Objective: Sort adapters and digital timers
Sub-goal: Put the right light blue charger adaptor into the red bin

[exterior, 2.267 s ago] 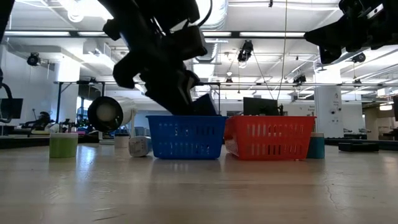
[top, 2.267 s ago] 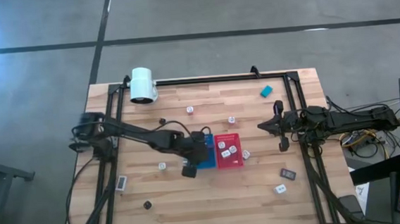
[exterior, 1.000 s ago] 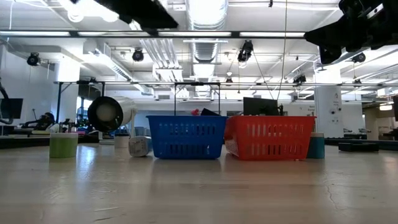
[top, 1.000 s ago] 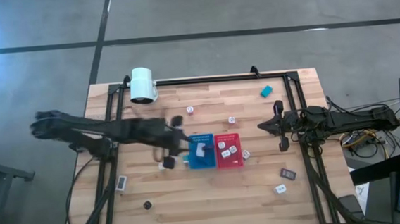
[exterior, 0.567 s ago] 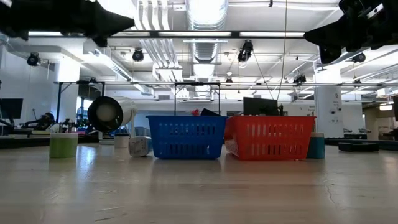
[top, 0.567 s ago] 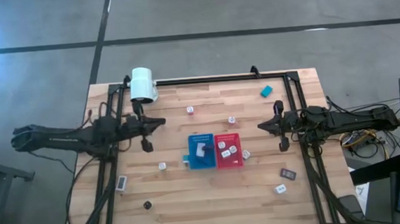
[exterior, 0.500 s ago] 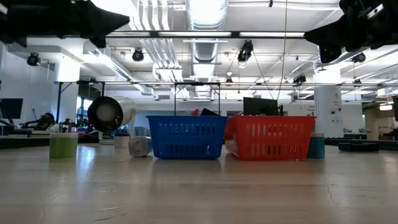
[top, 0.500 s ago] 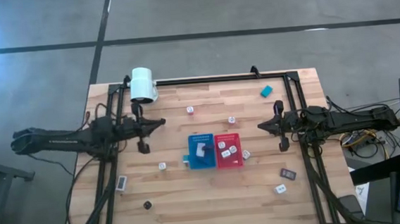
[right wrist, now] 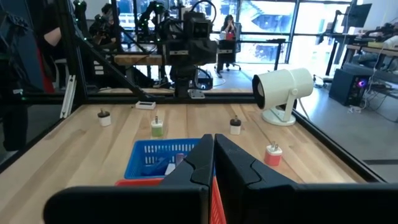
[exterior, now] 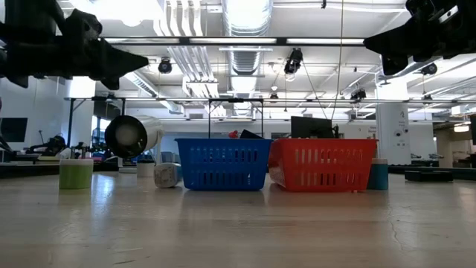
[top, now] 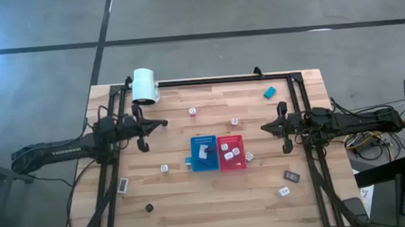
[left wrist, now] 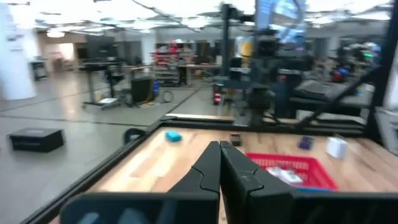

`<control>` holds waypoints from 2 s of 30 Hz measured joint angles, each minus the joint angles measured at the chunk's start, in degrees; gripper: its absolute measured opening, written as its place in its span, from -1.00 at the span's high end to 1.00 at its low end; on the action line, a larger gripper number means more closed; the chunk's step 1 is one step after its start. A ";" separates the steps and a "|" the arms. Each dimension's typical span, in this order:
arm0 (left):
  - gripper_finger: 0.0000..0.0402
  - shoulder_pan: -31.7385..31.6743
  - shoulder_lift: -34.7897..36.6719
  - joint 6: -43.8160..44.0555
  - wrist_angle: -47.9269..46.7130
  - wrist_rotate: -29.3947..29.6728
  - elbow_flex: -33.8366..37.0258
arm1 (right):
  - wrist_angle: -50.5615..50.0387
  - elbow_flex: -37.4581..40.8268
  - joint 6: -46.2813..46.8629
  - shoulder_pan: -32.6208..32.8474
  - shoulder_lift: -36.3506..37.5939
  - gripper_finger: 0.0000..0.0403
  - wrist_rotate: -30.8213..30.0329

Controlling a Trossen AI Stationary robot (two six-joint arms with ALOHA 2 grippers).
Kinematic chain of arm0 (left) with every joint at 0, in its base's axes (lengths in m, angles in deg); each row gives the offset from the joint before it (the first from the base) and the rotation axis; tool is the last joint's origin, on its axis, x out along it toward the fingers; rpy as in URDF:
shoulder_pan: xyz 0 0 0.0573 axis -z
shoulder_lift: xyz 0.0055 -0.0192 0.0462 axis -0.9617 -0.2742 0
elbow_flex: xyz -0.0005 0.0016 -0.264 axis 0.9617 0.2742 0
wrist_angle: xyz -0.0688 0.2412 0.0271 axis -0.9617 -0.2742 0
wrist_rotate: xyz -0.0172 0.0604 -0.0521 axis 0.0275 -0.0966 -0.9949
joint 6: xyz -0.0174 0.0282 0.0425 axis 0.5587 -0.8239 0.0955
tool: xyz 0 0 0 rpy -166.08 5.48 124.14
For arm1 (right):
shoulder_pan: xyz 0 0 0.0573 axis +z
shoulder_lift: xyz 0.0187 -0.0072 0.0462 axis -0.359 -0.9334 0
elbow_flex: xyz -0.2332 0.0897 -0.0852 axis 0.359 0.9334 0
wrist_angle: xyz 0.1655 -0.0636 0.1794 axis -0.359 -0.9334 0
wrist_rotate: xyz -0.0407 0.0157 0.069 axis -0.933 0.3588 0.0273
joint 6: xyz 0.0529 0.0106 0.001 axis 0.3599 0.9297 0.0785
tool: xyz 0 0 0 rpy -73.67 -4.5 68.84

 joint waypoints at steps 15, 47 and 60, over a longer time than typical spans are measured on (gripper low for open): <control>0.96 -0.15 -0.03 -4.84 -0.94 -1.80 2.83 | 0.26 0.00 -0.98 -0.01 0.02 0.96 -0.02; 0.95 -0.15 -0.10 -3.73 -0.94 -1.84 2.83 | -0.11 -5.01 -7.35 0.00 -17.11 0.96 0.31; 0.95 -0.15 -0.16 -2.89 -0.98 -2.02 2.83 | -16.98 -14.87 -1.62 0.00 -30.18 0.55 4.72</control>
